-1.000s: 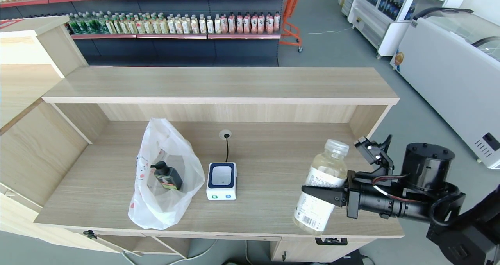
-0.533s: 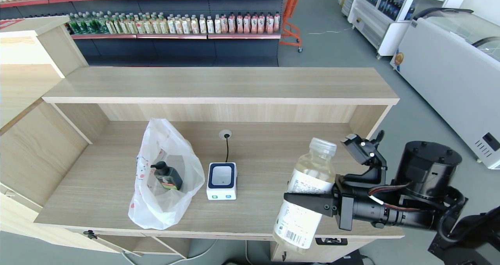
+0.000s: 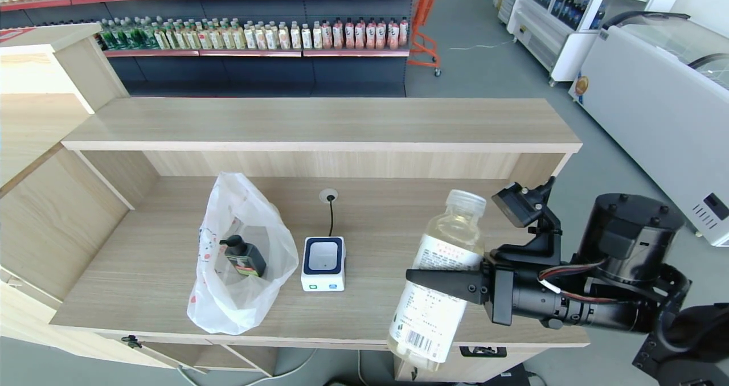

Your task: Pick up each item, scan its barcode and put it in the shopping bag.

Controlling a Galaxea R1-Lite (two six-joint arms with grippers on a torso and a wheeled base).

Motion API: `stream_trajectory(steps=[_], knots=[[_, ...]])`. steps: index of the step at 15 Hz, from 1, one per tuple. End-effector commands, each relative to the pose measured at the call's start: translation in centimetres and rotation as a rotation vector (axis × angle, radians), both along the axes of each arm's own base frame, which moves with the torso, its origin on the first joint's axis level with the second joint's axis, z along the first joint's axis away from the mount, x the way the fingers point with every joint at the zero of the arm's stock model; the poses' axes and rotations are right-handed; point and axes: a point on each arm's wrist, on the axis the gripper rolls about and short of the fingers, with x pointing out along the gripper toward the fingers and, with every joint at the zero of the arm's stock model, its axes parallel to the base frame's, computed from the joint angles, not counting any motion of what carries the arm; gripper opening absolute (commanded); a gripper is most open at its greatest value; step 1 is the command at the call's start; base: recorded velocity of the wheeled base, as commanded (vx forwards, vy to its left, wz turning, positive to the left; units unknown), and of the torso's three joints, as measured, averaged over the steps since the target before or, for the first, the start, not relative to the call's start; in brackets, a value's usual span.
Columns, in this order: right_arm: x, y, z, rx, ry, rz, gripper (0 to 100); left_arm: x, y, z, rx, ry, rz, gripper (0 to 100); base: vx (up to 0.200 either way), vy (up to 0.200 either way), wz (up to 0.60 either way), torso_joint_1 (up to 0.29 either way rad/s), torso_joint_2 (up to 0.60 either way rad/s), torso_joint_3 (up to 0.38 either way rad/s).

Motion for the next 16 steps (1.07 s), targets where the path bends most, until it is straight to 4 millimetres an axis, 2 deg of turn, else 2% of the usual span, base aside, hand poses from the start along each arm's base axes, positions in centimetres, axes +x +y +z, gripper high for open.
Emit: stream_trajectory(steps=[1,16], knots=[[-0.39,-0.24,0.32,0.006,-0.004,0.004,0,0.0,0.0,0.0,0.001,-0.001,0.0,100,0.0,0.0,0.0,0.0,0.0,0.0],[-1.18,-0.11,0.17,-0.016,0.015,0.019,0,0.0,0.0,0.0,0.001,-0.001,0.0,100,0.0,0.0,0.0,0.0,0.0,0.0]])
